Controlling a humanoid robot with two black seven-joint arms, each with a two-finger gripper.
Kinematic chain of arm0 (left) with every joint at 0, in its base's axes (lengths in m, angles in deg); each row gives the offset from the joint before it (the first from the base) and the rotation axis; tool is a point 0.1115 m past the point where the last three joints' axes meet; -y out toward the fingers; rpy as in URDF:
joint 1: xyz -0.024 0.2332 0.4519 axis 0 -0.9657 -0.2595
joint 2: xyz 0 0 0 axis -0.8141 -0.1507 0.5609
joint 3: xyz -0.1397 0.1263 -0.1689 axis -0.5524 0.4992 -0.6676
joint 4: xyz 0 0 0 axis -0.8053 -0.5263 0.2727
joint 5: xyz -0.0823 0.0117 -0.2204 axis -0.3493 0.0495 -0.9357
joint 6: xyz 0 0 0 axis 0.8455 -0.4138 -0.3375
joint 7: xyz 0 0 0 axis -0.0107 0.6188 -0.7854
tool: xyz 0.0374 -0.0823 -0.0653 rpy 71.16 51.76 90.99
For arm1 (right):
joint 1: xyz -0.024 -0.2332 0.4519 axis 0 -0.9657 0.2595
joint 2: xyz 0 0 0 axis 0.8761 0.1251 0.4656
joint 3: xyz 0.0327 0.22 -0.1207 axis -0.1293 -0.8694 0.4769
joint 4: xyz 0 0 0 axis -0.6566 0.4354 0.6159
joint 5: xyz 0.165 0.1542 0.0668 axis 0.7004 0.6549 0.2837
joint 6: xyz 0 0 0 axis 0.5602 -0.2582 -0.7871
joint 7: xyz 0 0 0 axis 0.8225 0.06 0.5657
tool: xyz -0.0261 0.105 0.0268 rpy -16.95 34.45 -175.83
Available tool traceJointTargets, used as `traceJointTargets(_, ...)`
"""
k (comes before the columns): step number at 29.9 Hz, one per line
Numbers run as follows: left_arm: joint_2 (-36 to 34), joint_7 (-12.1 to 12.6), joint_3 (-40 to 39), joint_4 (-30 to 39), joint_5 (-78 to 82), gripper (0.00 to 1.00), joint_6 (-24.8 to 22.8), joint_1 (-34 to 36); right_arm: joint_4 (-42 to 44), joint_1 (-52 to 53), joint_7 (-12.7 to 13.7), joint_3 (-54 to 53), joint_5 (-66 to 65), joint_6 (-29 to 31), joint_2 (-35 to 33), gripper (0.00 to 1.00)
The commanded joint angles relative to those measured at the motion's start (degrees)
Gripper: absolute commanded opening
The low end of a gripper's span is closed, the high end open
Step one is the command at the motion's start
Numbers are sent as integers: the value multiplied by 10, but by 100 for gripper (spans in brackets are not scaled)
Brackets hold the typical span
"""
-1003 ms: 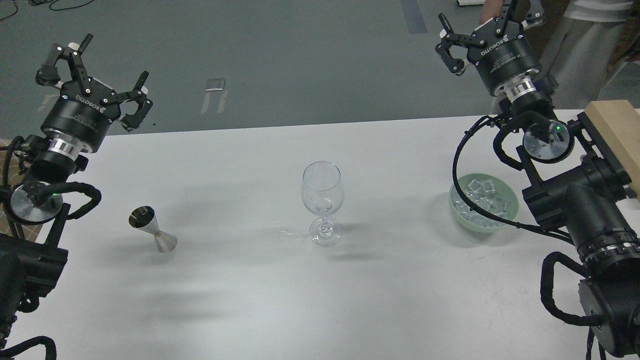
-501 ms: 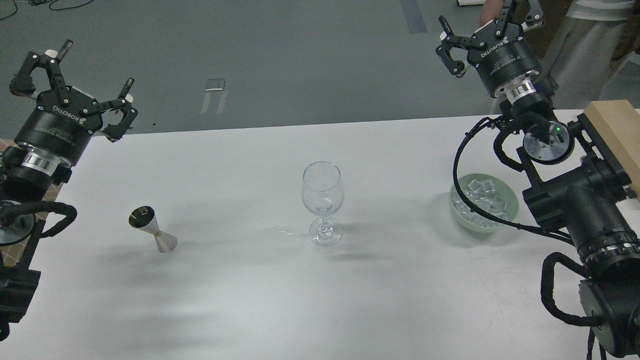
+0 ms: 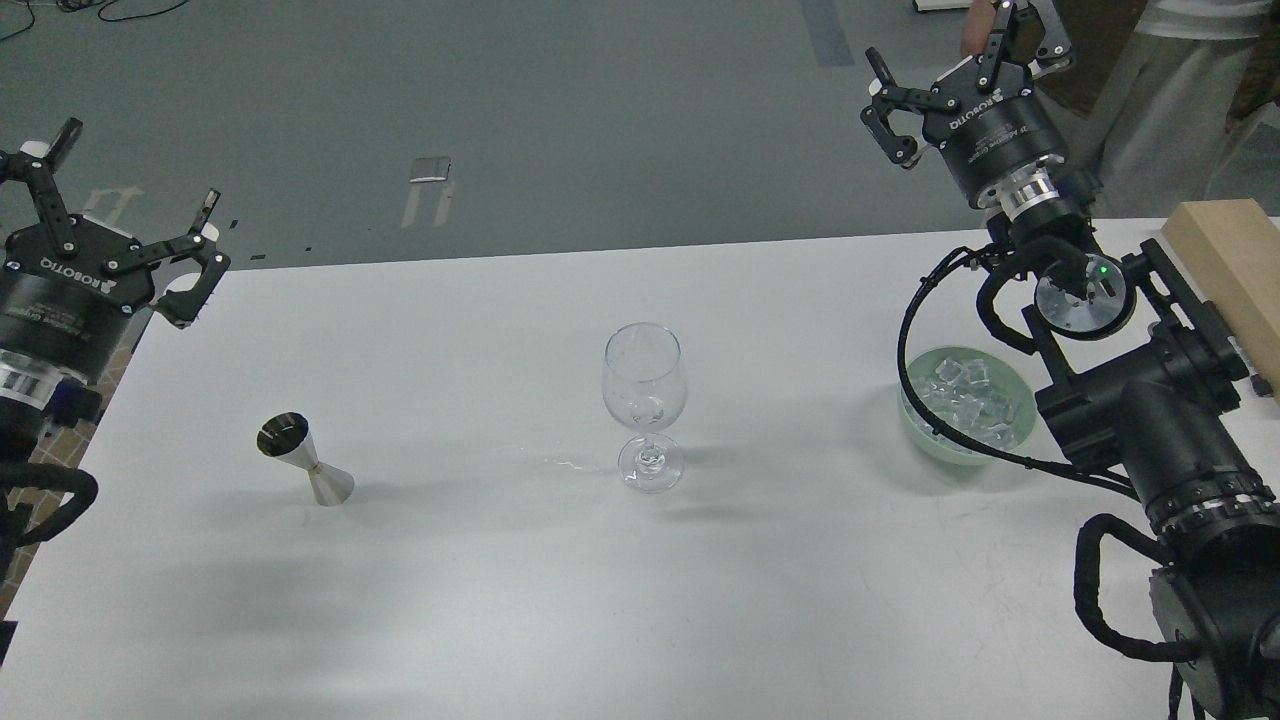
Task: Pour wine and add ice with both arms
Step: 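Lower the left gripper toward the silver jigger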
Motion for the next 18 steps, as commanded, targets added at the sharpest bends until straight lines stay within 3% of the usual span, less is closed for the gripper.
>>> traceJointTargets(1,2,0,-20,29,-6,98,5,-38,1,0,0,-1,0,0,5,100)
traceJointTargets(9,2,23,-65,86,-69,98,55,-101,1,1,0,-1,-1,0,13,100)
traceJointTargets(18,9,23,-103,141,-94,98,56,-164,1,2,0,-1,-1,0,13,100)
